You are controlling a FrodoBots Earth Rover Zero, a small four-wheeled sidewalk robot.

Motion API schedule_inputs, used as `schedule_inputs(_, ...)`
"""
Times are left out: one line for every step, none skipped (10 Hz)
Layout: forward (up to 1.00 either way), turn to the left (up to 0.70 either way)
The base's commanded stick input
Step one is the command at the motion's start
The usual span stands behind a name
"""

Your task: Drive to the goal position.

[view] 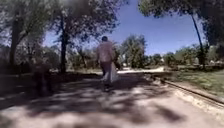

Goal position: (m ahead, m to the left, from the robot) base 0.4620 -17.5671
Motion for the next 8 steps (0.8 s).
schedule_inputs(0.85, 0.00)
schedule_inputs(0.85, 0.00)
schedule_inputs(0.85, 0.00)
schedule_inputs(0.85, 0.00)
schedule_inputs(0.85, 0.00)
schedule_inputs(0.85, -0.05)
schedule_inputs(0.85, -0.26)
schedule_inputs(0.85, -0.33)
